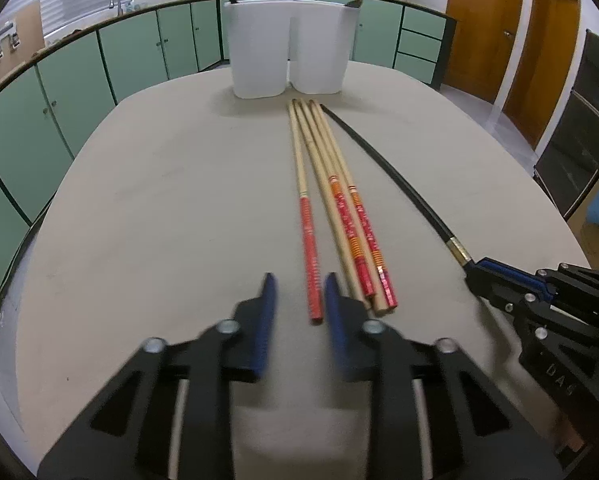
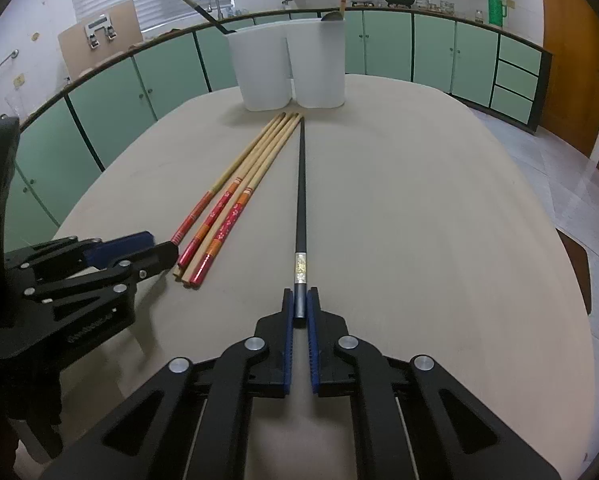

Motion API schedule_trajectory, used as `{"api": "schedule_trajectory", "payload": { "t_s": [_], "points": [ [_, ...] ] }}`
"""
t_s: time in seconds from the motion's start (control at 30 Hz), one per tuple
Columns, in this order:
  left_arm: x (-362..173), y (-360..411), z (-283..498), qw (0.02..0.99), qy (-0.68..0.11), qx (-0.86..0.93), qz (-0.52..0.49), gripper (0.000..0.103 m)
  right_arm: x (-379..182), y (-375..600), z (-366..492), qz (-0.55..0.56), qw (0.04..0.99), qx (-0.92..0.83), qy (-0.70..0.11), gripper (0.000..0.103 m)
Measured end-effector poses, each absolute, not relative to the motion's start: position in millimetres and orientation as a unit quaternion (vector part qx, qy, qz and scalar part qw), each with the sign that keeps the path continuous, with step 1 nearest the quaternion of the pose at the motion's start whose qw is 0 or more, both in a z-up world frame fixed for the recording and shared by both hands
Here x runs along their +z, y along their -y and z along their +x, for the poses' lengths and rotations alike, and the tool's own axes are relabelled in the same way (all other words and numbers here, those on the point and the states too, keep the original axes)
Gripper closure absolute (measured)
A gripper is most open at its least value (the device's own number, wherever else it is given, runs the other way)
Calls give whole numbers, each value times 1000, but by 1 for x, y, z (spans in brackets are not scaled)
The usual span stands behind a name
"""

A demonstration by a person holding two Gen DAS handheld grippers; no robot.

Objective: Organize utensils
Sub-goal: 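Grasp a red-patterned chopstick with the left tool while the right tool grips the black chopstick, then lift both chopsticks and carry them over the white holder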

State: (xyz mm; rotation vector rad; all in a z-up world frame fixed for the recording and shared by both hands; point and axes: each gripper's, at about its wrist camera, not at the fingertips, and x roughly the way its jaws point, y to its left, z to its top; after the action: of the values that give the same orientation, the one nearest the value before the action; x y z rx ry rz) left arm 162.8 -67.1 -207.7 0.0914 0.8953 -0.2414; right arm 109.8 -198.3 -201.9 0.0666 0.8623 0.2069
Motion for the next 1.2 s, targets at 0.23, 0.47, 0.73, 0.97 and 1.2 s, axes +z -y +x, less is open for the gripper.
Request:
{"api": "schedule_trajectory", "payload": {
  "t_s": [0.23, 0.47, 0.73, 0.97, 1.2],
  "points": [
    [-204, 71, 161, 893, -433, -118, 41, 98, -190, 203, 103, 35, 908, 100, -405, 97],
    [-163, 55, 148, 913, -391, -112, 34, 98, -156, 214, 96, 36, 922, 105, -371, 97],
    [-97, 41, 142, 940, -322, -111, 24, 98, -99, 219, 98, 22, 942, 115, -314, 97],
    [-42, 37, 149, 956, -265, -125, 22, 98, -44, 221, 115, 18, 953, 137, -269, 97],
    [-10, 40, 152, 960, -236, -148, 23, 98, -3, 219, 135, 14, 952, 161, -259, 97]
  ]
}}
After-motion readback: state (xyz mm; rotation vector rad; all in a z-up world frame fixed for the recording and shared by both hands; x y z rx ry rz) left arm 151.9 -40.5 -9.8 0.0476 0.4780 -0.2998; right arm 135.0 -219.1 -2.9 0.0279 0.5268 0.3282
